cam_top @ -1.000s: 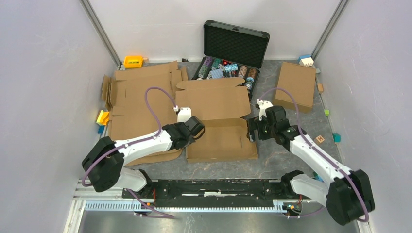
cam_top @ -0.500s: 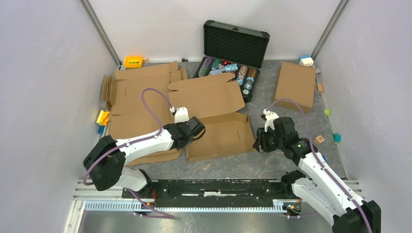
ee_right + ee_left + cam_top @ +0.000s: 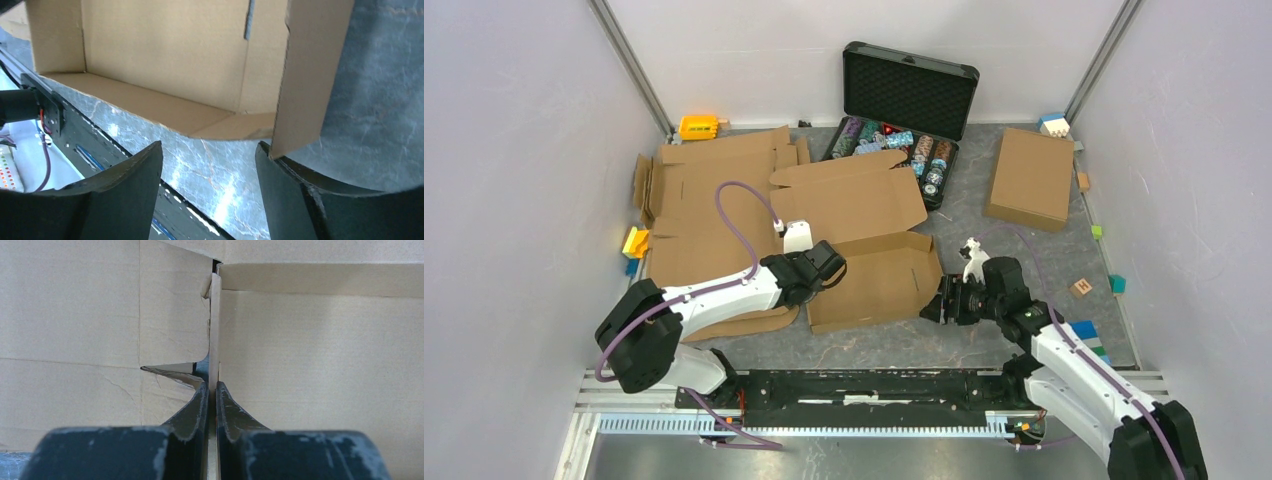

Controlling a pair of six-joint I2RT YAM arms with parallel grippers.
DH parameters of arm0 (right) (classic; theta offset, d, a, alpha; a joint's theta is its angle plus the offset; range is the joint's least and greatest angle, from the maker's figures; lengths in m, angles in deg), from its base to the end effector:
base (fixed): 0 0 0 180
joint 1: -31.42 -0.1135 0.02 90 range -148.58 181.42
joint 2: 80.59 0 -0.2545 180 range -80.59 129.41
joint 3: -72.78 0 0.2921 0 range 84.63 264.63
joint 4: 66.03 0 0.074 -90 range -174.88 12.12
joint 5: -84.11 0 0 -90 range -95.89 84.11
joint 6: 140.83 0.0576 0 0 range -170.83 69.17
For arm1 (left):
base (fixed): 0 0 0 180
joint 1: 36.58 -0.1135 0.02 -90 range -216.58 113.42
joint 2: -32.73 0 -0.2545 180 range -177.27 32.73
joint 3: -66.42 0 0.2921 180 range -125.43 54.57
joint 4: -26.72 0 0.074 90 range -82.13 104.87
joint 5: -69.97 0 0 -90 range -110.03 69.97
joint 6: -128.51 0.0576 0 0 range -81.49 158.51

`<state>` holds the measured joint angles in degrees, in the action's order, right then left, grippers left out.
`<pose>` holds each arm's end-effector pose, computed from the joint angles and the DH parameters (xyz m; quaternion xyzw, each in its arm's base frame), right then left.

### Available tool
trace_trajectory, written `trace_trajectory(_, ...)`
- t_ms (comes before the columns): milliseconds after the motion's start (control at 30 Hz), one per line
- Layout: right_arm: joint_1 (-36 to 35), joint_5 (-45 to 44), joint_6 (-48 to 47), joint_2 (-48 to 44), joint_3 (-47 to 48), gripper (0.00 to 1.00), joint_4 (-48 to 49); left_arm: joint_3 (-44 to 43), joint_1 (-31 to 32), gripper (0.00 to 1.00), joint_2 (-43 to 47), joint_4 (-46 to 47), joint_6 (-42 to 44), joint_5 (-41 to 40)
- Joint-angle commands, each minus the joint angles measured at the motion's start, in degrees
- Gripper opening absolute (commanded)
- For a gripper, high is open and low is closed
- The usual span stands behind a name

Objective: Fold the paper box

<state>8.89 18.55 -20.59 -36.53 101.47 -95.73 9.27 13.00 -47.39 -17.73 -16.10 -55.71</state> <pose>0.1831 0.1017 0.1235 -0.0200 0.9066 0.3412 0.2476 0.2147 -0.2003 0.1387 -0.1009 0.9300 0.0375 0.3515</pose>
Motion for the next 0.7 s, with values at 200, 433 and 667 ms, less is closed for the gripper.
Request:
trace_trajectory(200,-2.77,2.54,3.66,5.83,2.7,0.84,17.4,-0.32,-0.1,0.02,0.74,4.23,3.3,-0.21)
trace_trajectory(433,-8.04,-1.14,-0.9,11.49,6.98,0.96,14.62,-0.32,-0.1,0.02,0.49,5.88,5.74,1.55)
trace_trajectory(667,-11.04,-4.23,-3.0,13.3,9.74,0.96,11.56,-0.4,-0.1,0.02,0.81,5.56,5.06,1.27)
